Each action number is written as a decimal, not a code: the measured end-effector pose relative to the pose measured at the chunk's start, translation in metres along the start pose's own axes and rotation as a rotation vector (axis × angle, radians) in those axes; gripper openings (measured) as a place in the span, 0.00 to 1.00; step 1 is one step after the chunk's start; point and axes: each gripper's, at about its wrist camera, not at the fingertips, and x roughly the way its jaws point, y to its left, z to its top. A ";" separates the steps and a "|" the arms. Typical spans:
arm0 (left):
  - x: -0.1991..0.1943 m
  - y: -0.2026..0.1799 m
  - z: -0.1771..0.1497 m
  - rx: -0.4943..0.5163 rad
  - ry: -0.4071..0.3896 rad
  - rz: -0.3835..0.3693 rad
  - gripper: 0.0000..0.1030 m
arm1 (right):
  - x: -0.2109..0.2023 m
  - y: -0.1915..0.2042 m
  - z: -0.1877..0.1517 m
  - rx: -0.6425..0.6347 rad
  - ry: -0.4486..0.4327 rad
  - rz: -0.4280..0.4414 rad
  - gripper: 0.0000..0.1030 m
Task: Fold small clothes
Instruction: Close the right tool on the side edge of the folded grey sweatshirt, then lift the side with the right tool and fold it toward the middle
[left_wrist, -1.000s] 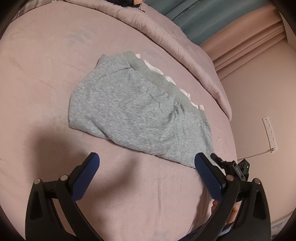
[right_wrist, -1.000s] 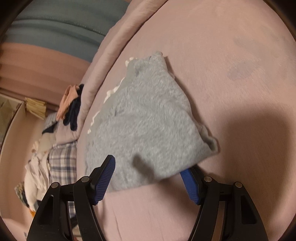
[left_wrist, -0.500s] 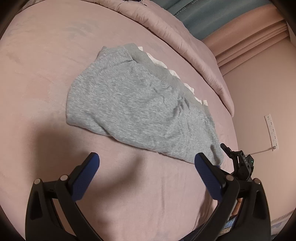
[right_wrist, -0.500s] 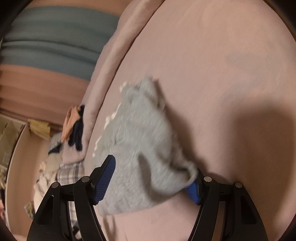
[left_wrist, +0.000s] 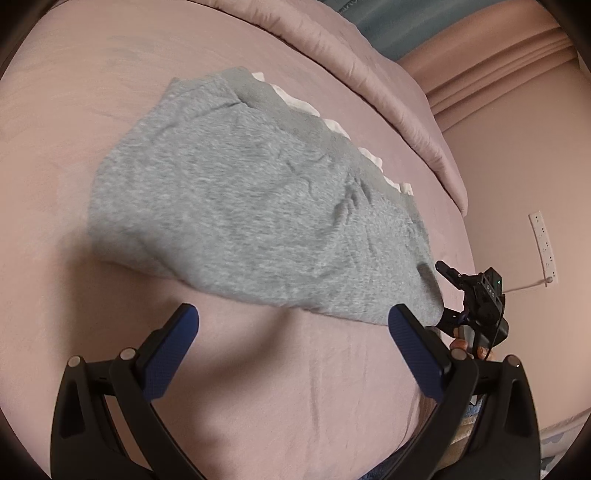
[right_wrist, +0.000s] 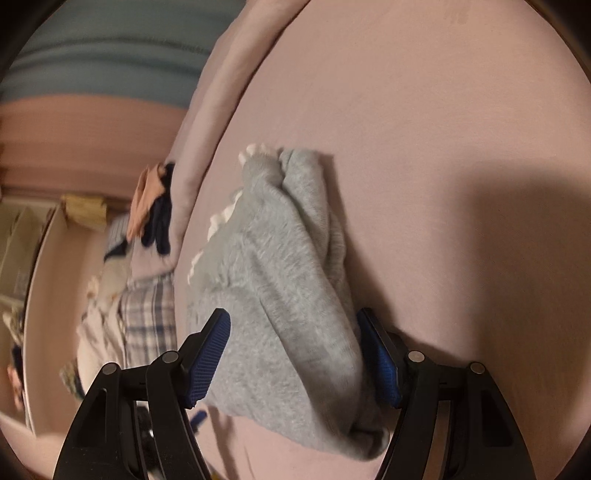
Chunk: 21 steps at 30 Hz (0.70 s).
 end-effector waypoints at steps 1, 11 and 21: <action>0.002 -0.001 0.002 0.002 0.004 -0.001 0.99 | -0.001 0.000 0.000 -0.017 0.013 0.000 0.68; 0.019 -0.009 0.013 0.005 0.034 -0.012 0.99 | -0.007 -0.013 -0.004 -0.040 0.069 -0.016 0.31; 0.018 -0.003 0.028 -0.065 0.043 -0.066 0.99 | -0.006 0.054 -0.018 -0.337 -0.042 -0.324 0.18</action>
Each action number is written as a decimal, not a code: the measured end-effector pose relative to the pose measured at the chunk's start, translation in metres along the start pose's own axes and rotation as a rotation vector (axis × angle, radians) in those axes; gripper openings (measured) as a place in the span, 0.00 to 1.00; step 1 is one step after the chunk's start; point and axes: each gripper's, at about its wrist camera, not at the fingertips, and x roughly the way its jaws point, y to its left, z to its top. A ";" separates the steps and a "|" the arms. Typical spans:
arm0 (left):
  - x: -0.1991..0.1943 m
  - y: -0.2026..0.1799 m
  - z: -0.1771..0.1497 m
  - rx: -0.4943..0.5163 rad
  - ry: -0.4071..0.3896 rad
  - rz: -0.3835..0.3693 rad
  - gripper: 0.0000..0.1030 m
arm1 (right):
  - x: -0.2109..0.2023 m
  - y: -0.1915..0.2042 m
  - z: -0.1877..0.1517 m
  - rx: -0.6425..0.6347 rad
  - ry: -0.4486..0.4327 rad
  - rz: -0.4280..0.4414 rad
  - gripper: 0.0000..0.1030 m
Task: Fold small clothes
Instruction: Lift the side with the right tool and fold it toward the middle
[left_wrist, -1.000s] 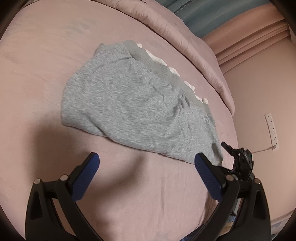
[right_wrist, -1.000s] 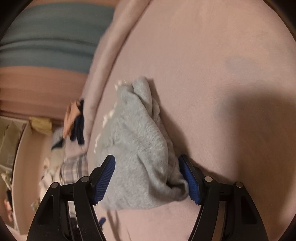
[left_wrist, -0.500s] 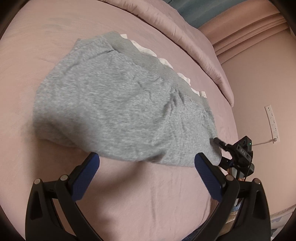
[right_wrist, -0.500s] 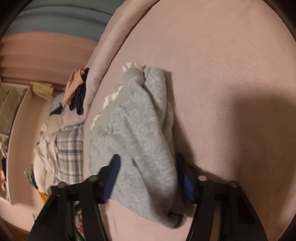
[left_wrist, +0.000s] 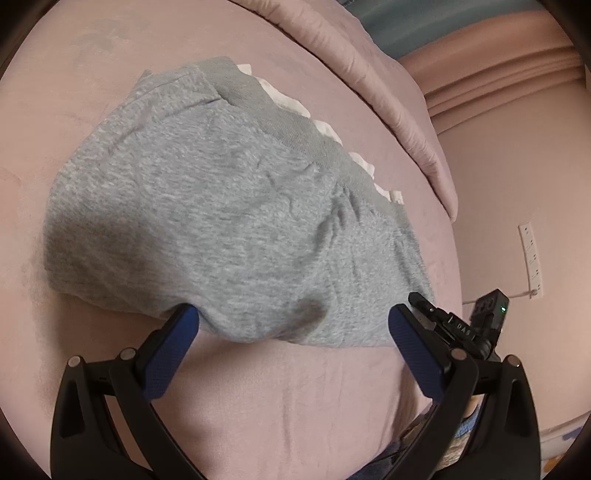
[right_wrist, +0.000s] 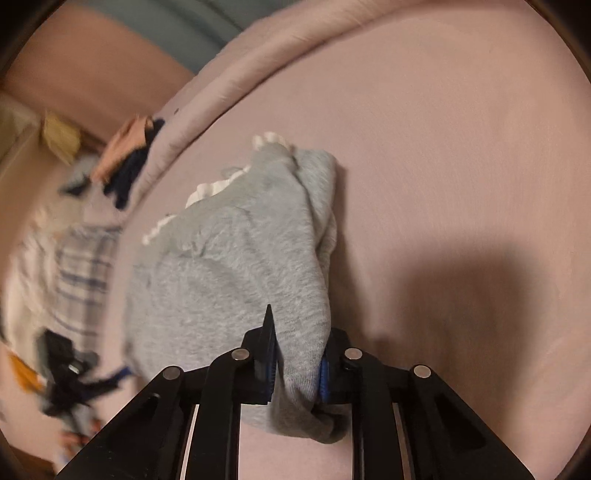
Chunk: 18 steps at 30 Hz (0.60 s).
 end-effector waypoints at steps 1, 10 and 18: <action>-0.001 0.000 0.002 -0.001 -0.001 0.001 0.99 | -0.001 0.008 0.001 -0.037 -0.006 -0.034 0.18; -0.007 -0.011 0.016 0.007 -0.010 -0.063 0.99 | -0.002 0.075 0.005 -0.315 -0.072 -0.188 0.18; -0.015 0.005 0.016 -0.007 -0.017 -0.034 0.99 | 0.004 0.101 0.002 -0.380 -0.079 -0.195 0.18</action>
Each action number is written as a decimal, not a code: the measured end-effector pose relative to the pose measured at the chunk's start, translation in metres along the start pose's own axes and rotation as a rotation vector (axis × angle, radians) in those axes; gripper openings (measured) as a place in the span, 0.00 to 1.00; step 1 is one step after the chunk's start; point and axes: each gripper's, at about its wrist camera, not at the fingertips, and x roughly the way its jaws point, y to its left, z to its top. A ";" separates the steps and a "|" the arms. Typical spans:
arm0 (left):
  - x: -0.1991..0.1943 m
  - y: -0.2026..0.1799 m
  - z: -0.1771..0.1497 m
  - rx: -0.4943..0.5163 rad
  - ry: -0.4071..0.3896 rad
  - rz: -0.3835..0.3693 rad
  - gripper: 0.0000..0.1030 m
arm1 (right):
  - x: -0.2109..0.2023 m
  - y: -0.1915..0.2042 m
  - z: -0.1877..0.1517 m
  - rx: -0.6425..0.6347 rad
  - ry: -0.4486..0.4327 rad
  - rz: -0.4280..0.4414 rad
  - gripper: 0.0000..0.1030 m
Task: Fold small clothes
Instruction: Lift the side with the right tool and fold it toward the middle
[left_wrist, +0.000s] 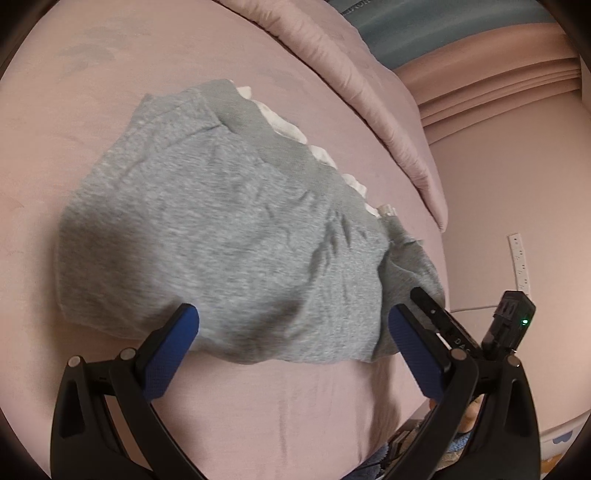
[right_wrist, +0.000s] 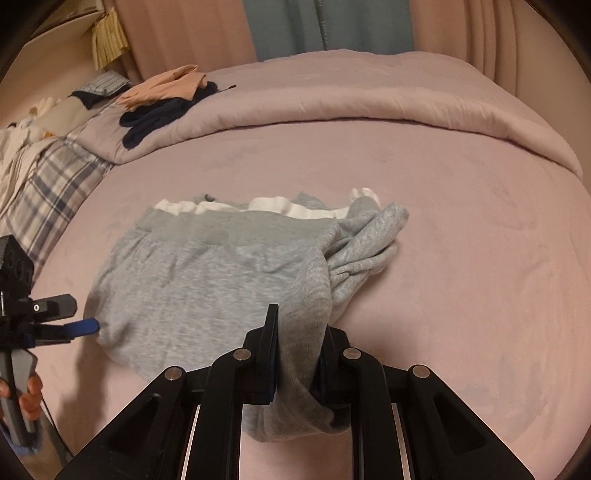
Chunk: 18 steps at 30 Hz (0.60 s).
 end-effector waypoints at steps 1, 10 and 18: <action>-0.002 0.001 -0.001 0.002 -0.001 0.001 0.99 | 0.000 0.002 -0.001 -0.002 0.001 0.000 0.18; -0.011 0.008 0.003 -0.008 -0.002 -0.055 0.99 | -0.010 0.033 0.006 -0.040 -0.032 0.041 0.17; -0.018 0.000 0.011 0.000 -0.006 -0.118 0.99 | 0.003 0.078 0.009 -0.131 -0.019 0.059 0.12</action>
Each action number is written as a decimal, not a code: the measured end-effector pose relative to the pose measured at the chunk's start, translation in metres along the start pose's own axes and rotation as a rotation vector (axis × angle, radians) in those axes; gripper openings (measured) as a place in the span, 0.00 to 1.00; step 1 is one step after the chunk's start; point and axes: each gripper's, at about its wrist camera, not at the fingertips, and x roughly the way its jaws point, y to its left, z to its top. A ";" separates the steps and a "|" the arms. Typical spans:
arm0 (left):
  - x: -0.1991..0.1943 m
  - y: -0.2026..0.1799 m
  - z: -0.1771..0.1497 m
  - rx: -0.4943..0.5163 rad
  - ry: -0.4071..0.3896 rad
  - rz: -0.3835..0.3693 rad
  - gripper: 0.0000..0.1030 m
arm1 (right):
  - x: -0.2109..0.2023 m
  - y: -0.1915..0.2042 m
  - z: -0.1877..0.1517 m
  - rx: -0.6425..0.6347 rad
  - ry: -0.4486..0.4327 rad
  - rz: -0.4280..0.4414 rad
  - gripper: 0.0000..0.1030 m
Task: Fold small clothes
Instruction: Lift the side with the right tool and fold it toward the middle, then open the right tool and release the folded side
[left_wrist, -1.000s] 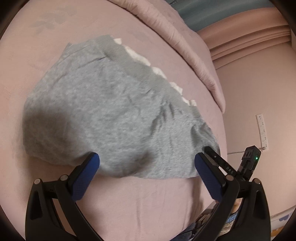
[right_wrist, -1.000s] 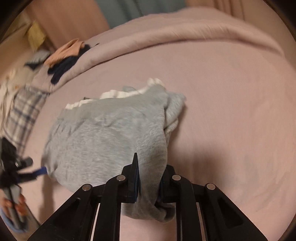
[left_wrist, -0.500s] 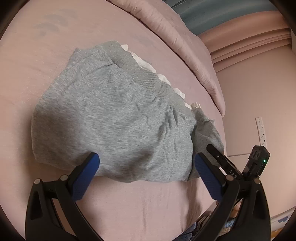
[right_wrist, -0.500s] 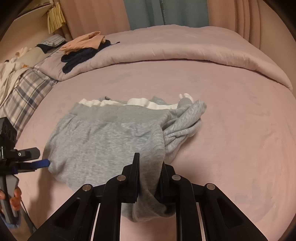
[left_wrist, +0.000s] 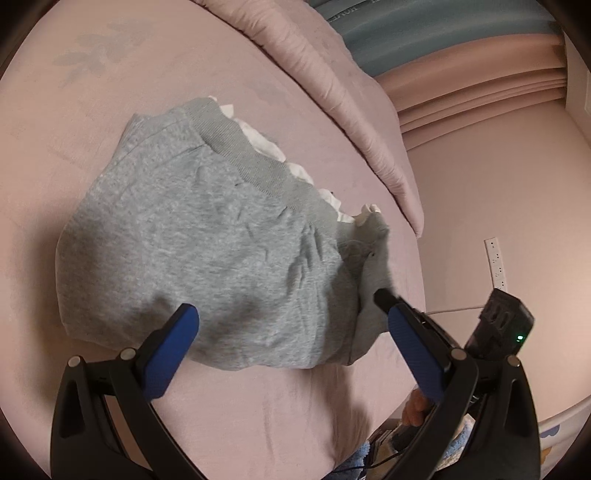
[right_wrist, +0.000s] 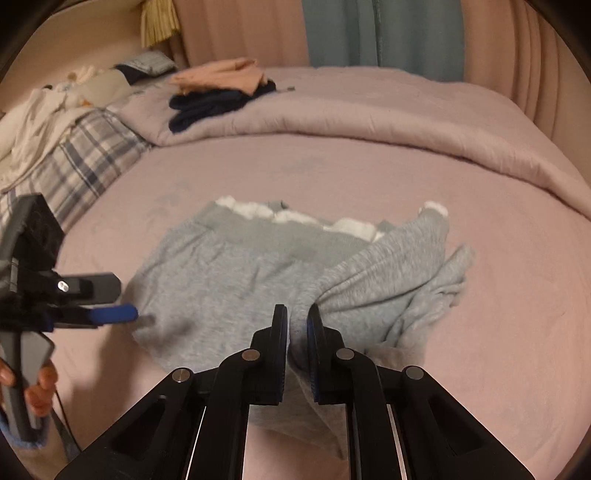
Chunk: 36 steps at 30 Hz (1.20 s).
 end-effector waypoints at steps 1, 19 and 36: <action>-0.001 0.000 0.000 0.003 0.001 -0.001 0.99 | 0.000 -0.003 -0.002 0.012 0.007 0.019 0.12; -0.058 0.042 -0.009 -0.083 -0.098 0.095 0.99 | -0.041 -0.103 -0.043 0.388 -0.022 -0.286 0.21; -0.052 0.074 -0.041 -0.312 -0.135 -0.009 0.99 | -0.009 -0.146 -0.078 0.594 0.019 0.021 0.43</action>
